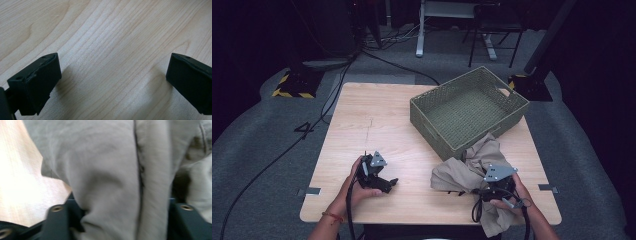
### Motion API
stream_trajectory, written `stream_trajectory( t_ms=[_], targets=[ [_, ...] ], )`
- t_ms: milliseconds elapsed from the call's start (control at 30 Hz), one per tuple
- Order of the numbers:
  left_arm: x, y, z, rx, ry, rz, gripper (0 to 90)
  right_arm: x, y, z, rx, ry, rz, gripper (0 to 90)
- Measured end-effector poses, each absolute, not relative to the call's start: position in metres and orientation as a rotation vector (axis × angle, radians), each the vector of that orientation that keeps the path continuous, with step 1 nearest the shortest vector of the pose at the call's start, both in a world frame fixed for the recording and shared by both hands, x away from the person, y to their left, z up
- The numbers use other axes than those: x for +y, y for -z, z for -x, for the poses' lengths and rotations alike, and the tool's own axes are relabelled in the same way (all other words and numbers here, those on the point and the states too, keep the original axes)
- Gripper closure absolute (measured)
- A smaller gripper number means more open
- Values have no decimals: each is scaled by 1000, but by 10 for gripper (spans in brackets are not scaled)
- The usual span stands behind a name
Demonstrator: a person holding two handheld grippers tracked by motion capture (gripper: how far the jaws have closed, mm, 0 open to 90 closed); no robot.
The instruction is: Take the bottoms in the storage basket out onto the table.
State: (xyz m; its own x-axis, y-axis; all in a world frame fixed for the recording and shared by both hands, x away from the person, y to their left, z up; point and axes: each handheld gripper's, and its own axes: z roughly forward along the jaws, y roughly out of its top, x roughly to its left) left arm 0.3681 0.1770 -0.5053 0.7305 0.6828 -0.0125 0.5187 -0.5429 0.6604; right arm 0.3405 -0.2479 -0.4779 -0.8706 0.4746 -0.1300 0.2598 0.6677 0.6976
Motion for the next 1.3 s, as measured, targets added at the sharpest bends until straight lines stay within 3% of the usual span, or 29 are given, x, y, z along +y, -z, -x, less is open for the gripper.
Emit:
stream_trajectory(
  t_ms=[33,200,567,800,1100,1133,1200,1233,1267,1300],
  targets=[
    [177,505,-368,904,-324,-2273,1,-251,473,-338,2569,-1033,-590,334],
    [176,505,-369,896,-317,-2273,1,-264,447,-323,2472,-1118,-592,245],
    [175,505,-369,896,-314,-2273,0,-319,402,-296,2228,-1311,-725,233],
    [175,505,-369,893,-318,-2276,1,-319,391,-286,2168,-1344,-740,279],
    [171,505,-373,895,-319,-2273,4,-333,433,-323,2206,-1137,-935,284],
    [171,505,-376,890,-319,-2275,44,-336,450,-334,2245,-1098,-988,263],
    [172,501,-383,890,-307,-2238,231,-338,466,-343,2283,-1015,-1009,226],
    [170,494,-388,852,-305,-2201,231,-338,472,-347,2296,-1019,-1031,222],
    [167,489,-391,844,-304,-2198,161,-339,477,-350,2308,-1036,-1040,208],
    [167,489,-391,844,-304,-2198,146,-340,481,-352,2308,-1039,-1045,189]
  ],
)
